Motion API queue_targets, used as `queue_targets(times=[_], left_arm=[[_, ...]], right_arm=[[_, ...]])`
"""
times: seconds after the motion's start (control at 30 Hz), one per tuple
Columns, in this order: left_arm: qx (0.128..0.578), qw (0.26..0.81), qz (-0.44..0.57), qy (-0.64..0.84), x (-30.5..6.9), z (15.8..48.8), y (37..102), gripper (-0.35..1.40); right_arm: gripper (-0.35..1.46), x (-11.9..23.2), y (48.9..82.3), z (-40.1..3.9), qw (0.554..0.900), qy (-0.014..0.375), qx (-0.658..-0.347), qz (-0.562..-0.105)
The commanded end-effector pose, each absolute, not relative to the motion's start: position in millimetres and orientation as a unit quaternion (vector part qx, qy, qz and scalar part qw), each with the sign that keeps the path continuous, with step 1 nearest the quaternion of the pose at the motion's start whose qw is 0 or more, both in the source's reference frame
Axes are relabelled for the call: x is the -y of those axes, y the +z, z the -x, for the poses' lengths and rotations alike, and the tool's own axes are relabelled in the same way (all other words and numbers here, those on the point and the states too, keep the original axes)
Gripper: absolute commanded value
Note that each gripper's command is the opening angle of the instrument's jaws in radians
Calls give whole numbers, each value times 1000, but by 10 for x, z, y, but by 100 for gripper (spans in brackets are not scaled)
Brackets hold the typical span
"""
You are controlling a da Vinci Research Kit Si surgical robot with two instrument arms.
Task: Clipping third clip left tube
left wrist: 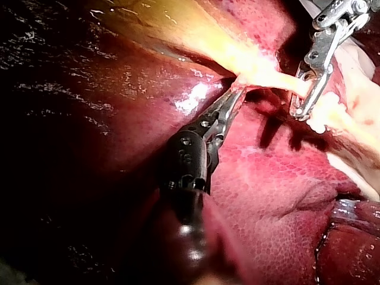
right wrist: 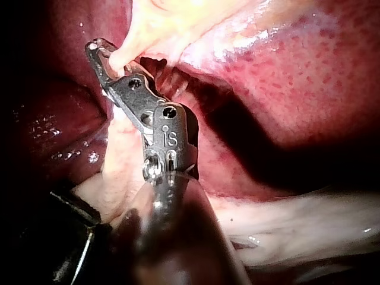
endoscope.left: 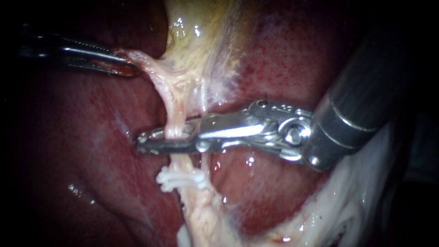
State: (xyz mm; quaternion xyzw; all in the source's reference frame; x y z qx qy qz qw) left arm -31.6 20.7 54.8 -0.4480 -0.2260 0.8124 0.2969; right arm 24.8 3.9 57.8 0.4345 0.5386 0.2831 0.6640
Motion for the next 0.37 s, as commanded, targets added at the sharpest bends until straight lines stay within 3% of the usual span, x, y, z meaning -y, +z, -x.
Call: queue_targets(times=[0.03,0.37], left_arm=[[226,297,448,812,-207,316,548,-35],[226,297,448,812,-208,317,549,-35]], right_arm=[[-35,-39,578,-248,663,281,-538,-437],[-35,-38,578,-248,662,279,-537,-442]])
